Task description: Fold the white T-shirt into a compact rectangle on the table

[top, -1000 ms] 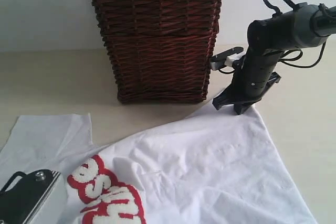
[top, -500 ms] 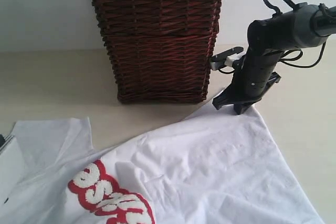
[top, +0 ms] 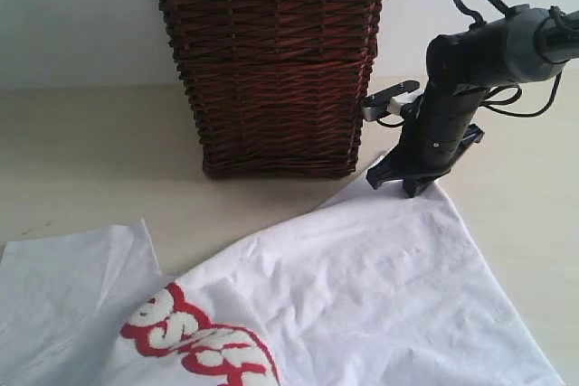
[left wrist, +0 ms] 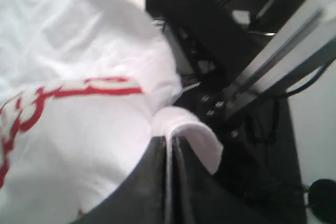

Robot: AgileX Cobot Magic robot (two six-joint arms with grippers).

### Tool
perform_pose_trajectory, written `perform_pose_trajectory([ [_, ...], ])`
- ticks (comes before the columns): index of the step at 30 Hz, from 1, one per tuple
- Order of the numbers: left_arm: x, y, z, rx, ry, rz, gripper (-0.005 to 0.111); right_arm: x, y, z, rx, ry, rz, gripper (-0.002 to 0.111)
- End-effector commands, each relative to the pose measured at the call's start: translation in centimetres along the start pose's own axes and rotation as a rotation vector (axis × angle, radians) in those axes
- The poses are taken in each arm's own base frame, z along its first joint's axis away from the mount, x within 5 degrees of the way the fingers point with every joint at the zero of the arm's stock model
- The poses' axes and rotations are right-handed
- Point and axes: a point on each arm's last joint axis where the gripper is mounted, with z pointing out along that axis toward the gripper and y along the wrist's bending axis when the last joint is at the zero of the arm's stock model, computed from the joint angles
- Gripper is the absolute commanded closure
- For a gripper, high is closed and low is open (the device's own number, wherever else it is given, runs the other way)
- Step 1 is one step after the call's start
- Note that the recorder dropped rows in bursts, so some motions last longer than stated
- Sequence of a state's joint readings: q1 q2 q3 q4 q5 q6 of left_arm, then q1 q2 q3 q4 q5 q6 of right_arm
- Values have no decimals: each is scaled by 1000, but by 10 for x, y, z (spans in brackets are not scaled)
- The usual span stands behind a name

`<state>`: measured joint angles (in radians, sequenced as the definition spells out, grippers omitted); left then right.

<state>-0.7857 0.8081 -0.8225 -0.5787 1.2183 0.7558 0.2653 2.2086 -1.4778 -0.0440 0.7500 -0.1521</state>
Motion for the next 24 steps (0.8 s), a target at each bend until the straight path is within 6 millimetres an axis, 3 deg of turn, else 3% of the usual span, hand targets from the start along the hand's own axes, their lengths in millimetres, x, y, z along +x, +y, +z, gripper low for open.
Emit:
perform_pose_trajectory([
  [1,42,15,23,-105,242,-105,107,3,-4,17,3,22,17,108],
  [5,71,13,46,-39,351,-164,107,3,-4,17,3,22,17,108],
  [9,82,17,47,-94,419,-145,102,4,-4,17,3,26,17,108],
  [11,78,17,44,-101,404,-140,86,4,-4,17,2,30,17,108],
  [15,66,20,27,-199,360,-112,44,5,-4,17,2,34,17,108],
  [17,60,24,15,-311,343,-188,35,5,-4,17,2,34,17,108],
  [19,62,33,5,-465,354,-286,42,5,-4,17,2,34,17,108],
  [21,64,45,4,-601,335,-362,59,5,-4,17,2,34,17,108],
  [24,66,63,23,-642,387,-463,82,5,-4,17,1,41,17,108],
])
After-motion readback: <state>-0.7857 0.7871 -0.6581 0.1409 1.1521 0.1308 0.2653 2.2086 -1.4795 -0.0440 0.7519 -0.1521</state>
